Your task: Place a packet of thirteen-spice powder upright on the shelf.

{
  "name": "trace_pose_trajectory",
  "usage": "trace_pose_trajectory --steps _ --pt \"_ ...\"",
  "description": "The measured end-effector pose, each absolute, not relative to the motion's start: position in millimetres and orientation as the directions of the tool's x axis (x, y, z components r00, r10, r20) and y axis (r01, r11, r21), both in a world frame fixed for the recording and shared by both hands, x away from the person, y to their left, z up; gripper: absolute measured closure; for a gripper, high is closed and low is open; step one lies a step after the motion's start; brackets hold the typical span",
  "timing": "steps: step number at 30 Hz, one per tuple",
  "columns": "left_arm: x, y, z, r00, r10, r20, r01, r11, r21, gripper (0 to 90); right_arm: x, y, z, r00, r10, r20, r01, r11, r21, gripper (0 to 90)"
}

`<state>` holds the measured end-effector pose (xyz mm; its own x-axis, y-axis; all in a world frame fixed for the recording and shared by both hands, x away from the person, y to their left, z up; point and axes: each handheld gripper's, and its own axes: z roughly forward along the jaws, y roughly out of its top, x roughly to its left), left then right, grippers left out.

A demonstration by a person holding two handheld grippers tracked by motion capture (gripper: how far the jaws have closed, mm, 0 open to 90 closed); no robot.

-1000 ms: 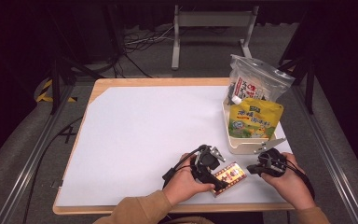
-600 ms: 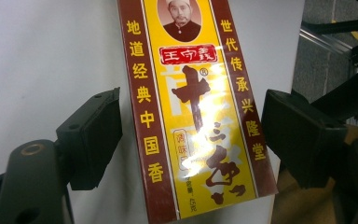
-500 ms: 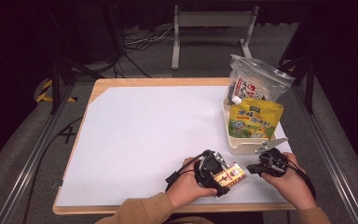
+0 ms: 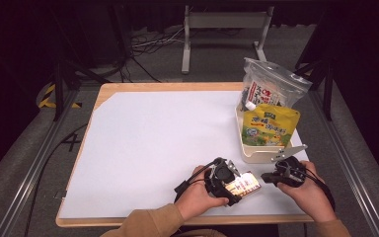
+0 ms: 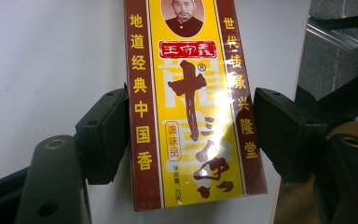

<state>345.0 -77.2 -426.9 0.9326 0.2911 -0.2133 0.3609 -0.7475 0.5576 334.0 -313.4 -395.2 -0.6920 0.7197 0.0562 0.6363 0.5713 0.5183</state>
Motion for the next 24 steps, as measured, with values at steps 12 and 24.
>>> trace_pose_trajectory --steps 12,24 --pt "345.3 -68.2 -419.3 0.934 0.274 -0.228 0.357 -0.723 0.592 32.5 331.5 -315.7 -385.7 -0.677 0.734 0.052 0.626 0.538 0.564 86.9" --pt "345.6 -42.2 -387.8 0.947 0.263 -0.185 0.312 -0.611 0.728 32.5 326.7 -329.6 -363.0 -0.575 0.815 0.069 0.618 0.378 0.690 83.1"
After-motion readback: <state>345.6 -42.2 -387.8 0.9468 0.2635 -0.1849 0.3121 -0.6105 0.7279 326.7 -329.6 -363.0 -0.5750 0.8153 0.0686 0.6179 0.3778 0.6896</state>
